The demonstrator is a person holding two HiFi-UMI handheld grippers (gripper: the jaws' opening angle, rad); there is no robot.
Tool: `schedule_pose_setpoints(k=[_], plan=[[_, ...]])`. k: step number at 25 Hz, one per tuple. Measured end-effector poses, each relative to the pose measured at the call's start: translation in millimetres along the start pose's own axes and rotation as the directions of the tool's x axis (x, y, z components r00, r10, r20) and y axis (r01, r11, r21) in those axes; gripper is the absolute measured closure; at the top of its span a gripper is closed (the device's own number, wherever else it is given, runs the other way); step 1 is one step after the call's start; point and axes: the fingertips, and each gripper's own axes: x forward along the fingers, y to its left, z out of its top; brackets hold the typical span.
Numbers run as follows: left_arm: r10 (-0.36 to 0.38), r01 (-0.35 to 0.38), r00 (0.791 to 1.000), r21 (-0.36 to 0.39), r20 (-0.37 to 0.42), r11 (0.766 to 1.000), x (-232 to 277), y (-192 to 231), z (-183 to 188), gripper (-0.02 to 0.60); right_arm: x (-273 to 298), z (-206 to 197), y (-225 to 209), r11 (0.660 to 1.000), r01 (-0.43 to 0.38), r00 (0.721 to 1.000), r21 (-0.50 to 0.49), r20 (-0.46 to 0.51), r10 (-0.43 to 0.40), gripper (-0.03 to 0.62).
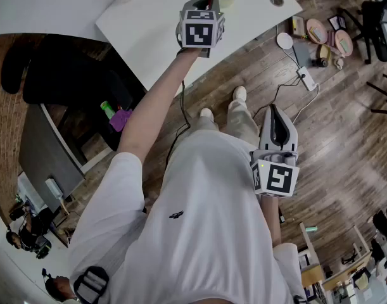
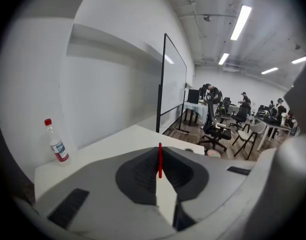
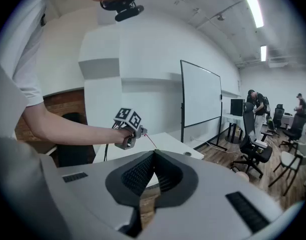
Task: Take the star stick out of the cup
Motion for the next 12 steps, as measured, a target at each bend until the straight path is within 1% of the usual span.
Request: schedule_pose_setpoints(k=[1, 2, 3, 4, 6, 7, 9, 10, 12], plan=[[0.005, -0.005, 0.999, 0.005, -0.032, 1.000, 10, -1, -4, 0.564, 1, 2, -9, 1.000, -0.006, 1.000, -0.001, -0.001, 0.006, 0.591], [0.009, -0.008, 0.998, 0.010, -0.059, 1.000, 19, -2, -7, 0.541, 3, 4, -18, 1.000, -0.013, 1.000, -0.002, -0.001, 0.013, 0.591], [0.010, -0.009, 0.997, 0.015, -0.078, 1.000, 26, -3, -8, 0.462, 5, 6, -27, 1.000, -0.018, 1.000, -0.002, 0.000, 0.018, 0.591], [0.011, -0.009, 0.996, 0.020, -0.084, 1.000, 28, -5, -8, 0.398, 8, 8, -37, 1.000, -0.021, 1.000, 0.000, 0.002, 0.021, 0.591], [0.023, -0.021, 0.998, 0.028, -0.055, 0.999, 16, -10, -2, 0.343, 14, 13, -53, 1.000, -0.022, 1.000, 0.008, 0.017, 0.022, 0.591], [0.031, -0.030, 0.999, 0.025, -0.025, 0.999, 0, -14, 1, 0.342, 17, 15, -58, 1.000, -0.021, 1.000, 0.013, 0.024, 0.020, 0.591], [0.023, -0.023, 0.999, 0.005, 0.047, 1.000, -55, -29, 6, 0.353, 21, 18, -59, 1.000, -0.022, 0.999, 0.011, 0.029, 0.021, 0.591], [0.007, -0.006, 0.996, -0.001, 0.087, 1.000, -88, -41, 7, 0.378, 23, 18, -56, 1.000, -0.026, 0.999, 0.008, 0.033, 0.026, 0.591], [-0.025, 0.028, 0.985, -0.016, 0.172, 0.999, -153, -65, 8, 0.430, 27, 18, -43, 0.999, -0.042, 0.998, -0.003, 0.052, 0.042, 0.591]])
